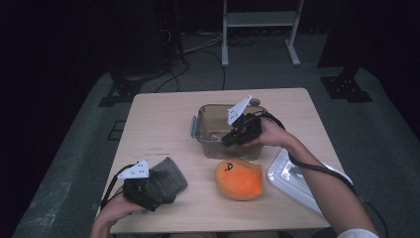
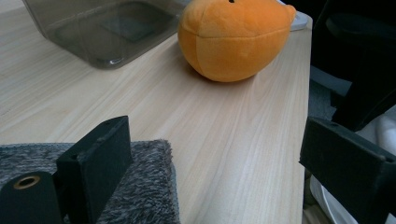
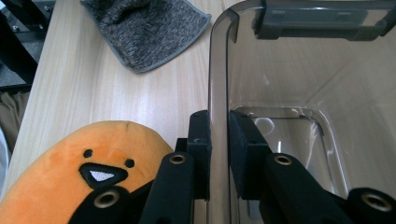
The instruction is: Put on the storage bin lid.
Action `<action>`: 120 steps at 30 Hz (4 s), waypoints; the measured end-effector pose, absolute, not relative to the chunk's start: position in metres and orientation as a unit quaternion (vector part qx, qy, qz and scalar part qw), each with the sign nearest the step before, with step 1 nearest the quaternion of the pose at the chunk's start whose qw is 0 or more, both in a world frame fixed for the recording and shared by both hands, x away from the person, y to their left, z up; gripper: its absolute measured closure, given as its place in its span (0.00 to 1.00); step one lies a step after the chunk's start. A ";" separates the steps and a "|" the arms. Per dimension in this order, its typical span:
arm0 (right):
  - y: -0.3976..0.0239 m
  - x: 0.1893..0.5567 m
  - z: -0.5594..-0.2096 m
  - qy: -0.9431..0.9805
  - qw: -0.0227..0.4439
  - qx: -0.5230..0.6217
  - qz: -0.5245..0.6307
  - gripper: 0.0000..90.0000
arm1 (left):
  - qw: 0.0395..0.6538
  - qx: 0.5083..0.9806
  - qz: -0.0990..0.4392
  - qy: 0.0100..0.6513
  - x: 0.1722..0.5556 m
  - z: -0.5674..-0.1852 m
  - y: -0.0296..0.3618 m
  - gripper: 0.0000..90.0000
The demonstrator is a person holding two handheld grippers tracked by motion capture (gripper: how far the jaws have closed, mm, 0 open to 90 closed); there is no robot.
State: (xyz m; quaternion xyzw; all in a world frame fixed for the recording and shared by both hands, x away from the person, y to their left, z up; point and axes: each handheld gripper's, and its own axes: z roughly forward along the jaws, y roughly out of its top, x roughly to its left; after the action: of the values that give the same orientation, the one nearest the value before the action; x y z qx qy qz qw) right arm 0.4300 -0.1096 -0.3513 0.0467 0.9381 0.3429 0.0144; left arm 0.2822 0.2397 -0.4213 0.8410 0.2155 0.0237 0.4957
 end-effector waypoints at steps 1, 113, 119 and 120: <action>-0.111 0.430 -0.350 0.936 0.019 0.053 0.347 0.80 | 0.496 0.841 0.023 0.216 0.282 -0.422 0.239 0.09; -0.149 0.307 -0.430 0.894 0.033 0.136 0.425 0.68 | 0.490 0.844 0.020 0.216 0.281 -0.425 0.234 0.09; -0.149 0.305 -0.428 0.888 0.027 0.147 0.434 0.77 | 0.490 0.844 0.021 0.218 0.282 -0.425 0.235 0.09; -0.149 0.305 -0.427 0.888 0.027 0.148 0.436 0.78 | 0.490 0.844 0.021 0.218 0.282 -0.425 0.235 0.09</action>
State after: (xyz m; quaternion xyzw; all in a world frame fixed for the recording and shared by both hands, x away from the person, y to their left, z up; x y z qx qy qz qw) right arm 0.3051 -0.1494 -0.4275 0.1478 0.8875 0.4356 0.0274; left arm 0.2821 0.2353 -0.4253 0.8436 0.2184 0.0213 0.4902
